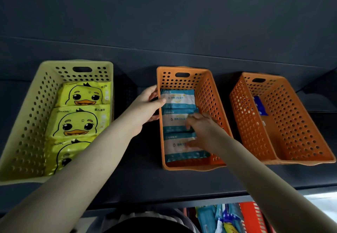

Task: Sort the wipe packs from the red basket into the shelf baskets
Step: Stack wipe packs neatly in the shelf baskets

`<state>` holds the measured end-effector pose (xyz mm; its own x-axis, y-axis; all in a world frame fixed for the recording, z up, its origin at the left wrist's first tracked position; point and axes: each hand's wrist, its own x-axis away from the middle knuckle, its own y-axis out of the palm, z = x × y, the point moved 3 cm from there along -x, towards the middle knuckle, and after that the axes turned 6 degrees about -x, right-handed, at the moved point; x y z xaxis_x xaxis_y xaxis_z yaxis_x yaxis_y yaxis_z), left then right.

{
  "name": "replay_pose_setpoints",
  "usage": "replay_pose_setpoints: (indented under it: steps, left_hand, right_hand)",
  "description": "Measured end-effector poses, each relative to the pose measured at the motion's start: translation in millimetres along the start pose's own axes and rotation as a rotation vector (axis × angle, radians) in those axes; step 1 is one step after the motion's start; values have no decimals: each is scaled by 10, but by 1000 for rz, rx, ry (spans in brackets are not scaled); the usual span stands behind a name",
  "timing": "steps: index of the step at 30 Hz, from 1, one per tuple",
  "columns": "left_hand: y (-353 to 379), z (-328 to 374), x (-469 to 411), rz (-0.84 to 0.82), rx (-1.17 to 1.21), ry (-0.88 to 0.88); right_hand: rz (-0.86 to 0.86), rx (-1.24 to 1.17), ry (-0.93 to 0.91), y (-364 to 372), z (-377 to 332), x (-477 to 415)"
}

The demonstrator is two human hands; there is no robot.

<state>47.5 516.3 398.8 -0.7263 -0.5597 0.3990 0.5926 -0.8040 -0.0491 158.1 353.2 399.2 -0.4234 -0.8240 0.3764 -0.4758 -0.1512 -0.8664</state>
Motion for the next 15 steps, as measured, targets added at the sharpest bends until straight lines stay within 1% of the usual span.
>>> replay_pose_setpoints:
  steps: [3,9,12,15]
  left_hand:
    - [-13,10,-4,-8,6,-11]
    - [-57,-6,-33,-10,-53,-18]
    - [-37,37,40,-4,-193,26]
    - [-47,122,186,29,-495,86]
  right_hand:
    - [-73,-133,-4,-19,18,-70]
    - [-114,-180,-5,41,89,-182]
    - [-169,-179,18,-31,74,-148]
    - [-167,-227,8,-154,30,45]
